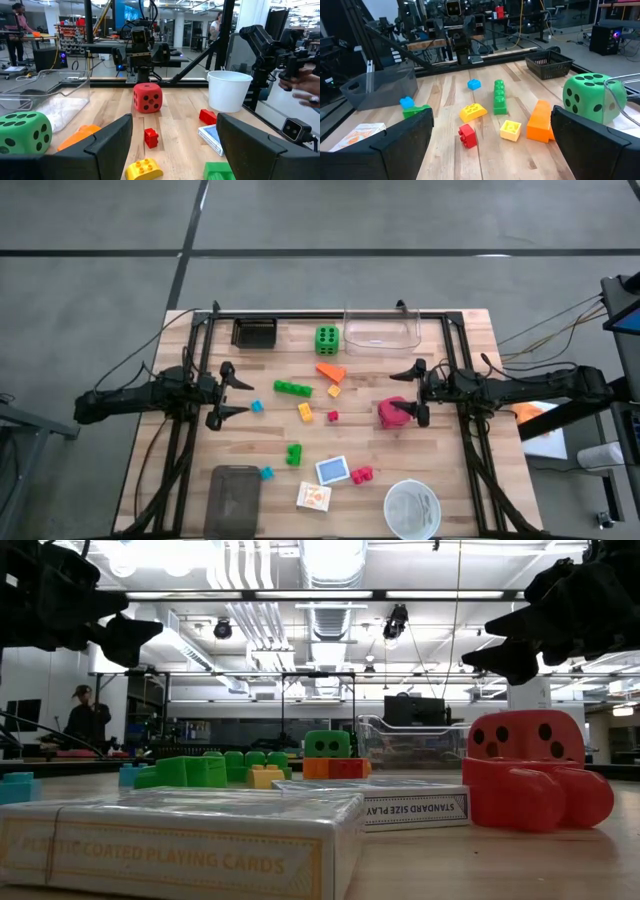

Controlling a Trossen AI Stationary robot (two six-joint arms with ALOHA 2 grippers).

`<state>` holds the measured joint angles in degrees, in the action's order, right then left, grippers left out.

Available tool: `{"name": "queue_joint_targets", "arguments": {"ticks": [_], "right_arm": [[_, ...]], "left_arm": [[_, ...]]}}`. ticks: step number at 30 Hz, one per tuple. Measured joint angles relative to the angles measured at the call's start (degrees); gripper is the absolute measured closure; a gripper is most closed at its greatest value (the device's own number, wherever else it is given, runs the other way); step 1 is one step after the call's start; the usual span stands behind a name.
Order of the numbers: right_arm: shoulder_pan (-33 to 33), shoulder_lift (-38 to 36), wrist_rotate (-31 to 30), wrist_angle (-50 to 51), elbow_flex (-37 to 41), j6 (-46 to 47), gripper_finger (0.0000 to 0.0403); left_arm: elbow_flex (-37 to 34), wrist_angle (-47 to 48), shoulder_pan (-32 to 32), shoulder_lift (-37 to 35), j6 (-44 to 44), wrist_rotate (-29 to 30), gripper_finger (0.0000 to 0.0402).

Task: Pick & Place Toys
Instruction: Put the red die into the gray bin

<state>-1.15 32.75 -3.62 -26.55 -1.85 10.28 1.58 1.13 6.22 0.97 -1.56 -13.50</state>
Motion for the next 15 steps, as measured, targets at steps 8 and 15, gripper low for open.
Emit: {"name": "queue_joint_targets", "arguments": {"ticks": [8, 15], "right_arm": [[0.00, -0.10, -0.04, -0.10, 0.00, 0.02, 0.0013], [-0.04, 1.48, 2.32, -0.02, -0.58, 3.26, 0.0013]], "left_arm": [[0.00, 0.00, 0.00, 0.00, 0.00, -0.02, 0.0111], [0.00, 0.00, 0.01, 0.00, 0.00, -0.02, 0.0111]]}}
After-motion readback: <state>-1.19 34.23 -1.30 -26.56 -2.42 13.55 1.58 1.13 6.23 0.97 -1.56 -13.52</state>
